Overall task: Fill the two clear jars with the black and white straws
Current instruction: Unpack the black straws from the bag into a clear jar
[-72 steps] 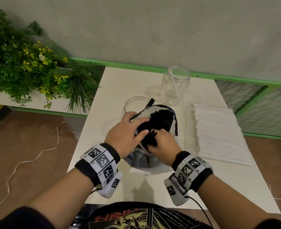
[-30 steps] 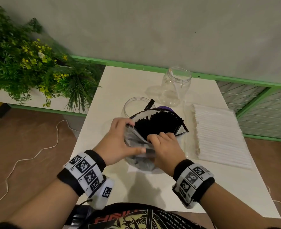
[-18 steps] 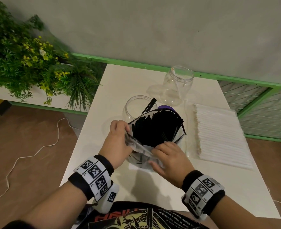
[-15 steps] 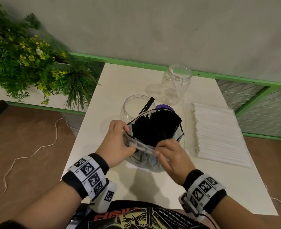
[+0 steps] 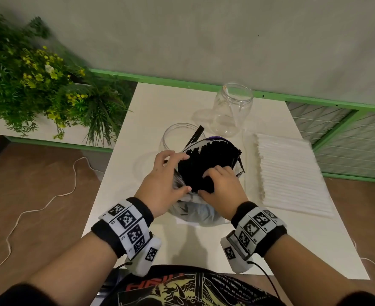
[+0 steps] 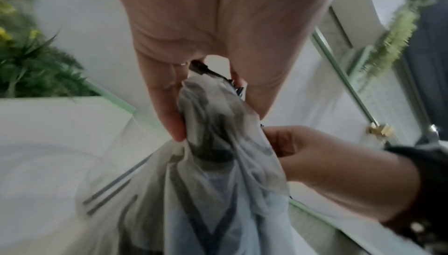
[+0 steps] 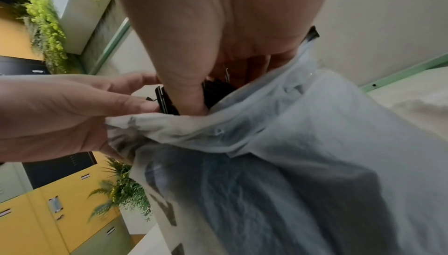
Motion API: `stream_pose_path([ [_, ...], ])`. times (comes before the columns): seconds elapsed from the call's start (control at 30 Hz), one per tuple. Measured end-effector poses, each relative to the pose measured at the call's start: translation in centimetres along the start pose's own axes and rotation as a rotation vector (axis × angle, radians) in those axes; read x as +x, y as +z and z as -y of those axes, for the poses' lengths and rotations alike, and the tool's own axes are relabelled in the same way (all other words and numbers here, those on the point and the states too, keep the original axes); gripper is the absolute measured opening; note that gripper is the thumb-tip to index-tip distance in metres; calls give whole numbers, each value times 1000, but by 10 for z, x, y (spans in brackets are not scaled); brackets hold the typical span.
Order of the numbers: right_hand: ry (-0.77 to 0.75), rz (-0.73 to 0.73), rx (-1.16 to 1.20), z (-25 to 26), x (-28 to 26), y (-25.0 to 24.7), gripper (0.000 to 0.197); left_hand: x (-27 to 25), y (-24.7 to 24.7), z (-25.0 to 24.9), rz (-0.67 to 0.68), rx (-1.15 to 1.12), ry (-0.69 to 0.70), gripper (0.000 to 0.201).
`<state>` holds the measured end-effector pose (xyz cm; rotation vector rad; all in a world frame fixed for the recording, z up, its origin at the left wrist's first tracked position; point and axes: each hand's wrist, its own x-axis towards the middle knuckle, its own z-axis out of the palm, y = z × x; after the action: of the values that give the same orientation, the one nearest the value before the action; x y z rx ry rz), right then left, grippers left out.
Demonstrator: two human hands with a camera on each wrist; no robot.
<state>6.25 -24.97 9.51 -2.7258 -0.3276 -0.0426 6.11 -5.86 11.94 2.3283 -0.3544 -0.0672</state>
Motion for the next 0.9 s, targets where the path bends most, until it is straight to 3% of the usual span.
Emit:
stream_pose_path([
  [0.07,8,20,4,1,1,0,29,0,-1,0,84,194,63,81],
  [0.17,2,73,-2,2,1,0,30,3,2,0,154,378,108,74],
  [0.33,-39,6,82,1,0,-3,24,4,5,2,124,400,48,65],
  [0.43,35,-61,239,1,-5,-15,24,3,6,1,89,343,17,64],
  [0.53,95,-240,384,-2,-10,-30,43,3,6,1,77,293,-10,61],
  [0.63,13,-382,269,-14,-9,-40,63,2,6,2,64,248,-17,59],
  [0.73,-76,-525,86,-32,-5,-41,43,0,5,4,57,205,-19,58],
  [0.8,-52,-566,-11,-44,-2,-39,29,-1,5,5,49,183,-18,58],
  [0.9,35,-461,126,-52,-1,-35,25,-2,6,6,30,151,-12,58],
])
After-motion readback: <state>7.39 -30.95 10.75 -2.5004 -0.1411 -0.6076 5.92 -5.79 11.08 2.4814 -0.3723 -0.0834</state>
